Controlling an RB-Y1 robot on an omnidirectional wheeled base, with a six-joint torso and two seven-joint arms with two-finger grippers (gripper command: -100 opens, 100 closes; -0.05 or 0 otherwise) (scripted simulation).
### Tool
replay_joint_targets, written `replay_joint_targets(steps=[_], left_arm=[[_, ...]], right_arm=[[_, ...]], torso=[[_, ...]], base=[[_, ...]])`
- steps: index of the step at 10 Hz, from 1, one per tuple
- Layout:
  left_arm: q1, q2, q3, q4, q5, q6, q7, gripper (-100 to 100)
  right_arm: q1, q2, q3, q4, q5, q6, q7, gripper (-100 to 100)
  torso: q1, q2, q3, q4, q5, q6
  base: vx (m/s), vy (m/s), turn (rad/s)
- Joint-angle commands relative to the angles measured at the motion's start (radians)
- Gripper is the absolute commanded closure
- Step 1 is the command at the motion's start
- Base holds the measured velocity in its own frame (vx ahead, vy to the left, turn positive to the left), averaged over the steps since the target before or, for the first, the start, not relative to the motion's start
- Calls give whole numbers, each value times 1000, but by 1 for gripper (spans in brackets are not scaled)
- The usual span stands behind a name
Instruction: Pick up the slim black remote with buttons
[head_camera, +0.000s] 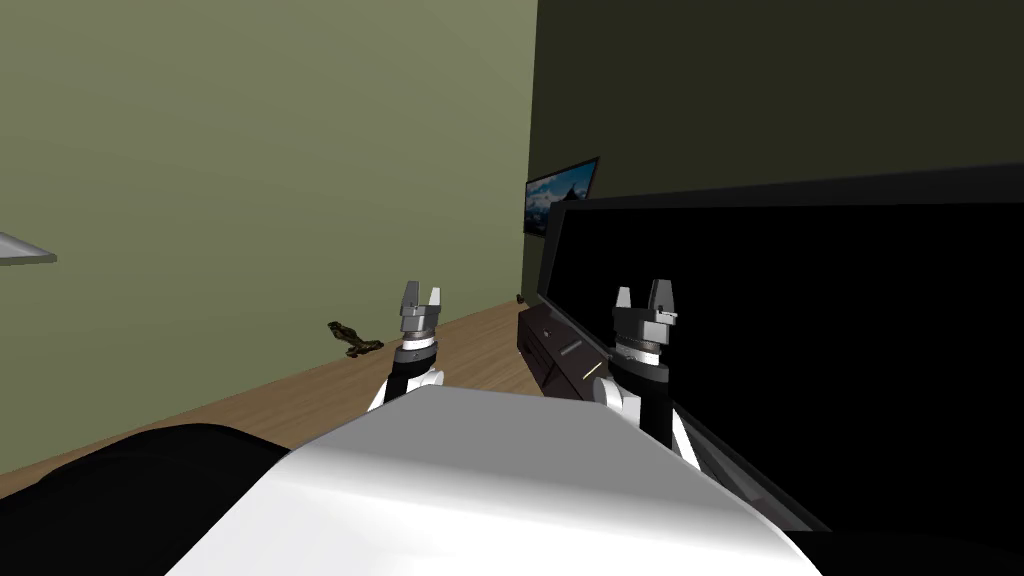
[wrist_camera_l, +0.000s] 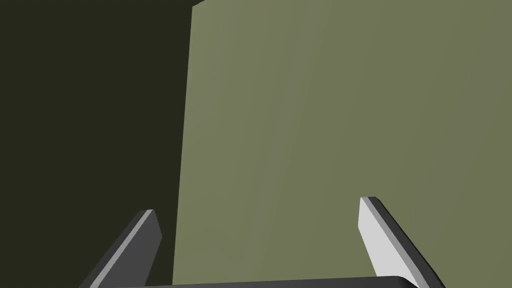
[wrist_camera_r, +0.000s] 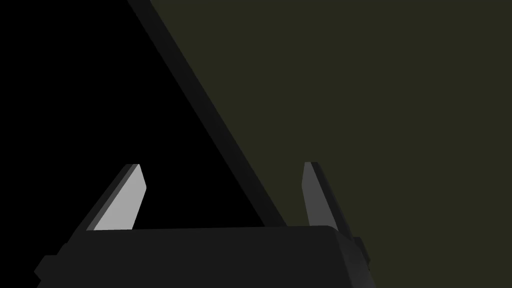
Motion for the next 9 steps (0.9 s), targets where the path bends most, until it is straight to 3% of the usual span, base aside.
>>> replay_joint_targets(steps=[1, 6, 9], left_arm=[[0, 0, 0, 0, 0, 0, 0, 0], [0, 0, 0, 0, 0, 0, 0, 0], [0, 0, 0, 0, 0, 0, 0, 0]], right_arm=[[1, -42, 4, 7, 19, 0, -1, -100], [12, -183, 32, 57, 147, -3, -8, -100], [15, -208, 40, 71, 205, -5, -10, -100]], torso=[[0, 0, 0, 0, 0, 0], [0, -2, -1, 0, 0, 0], [0, -2, -1, 0, 0, 0]], base=[[5, 0, 39], [21, -1, 82], [18, -3, 53]])
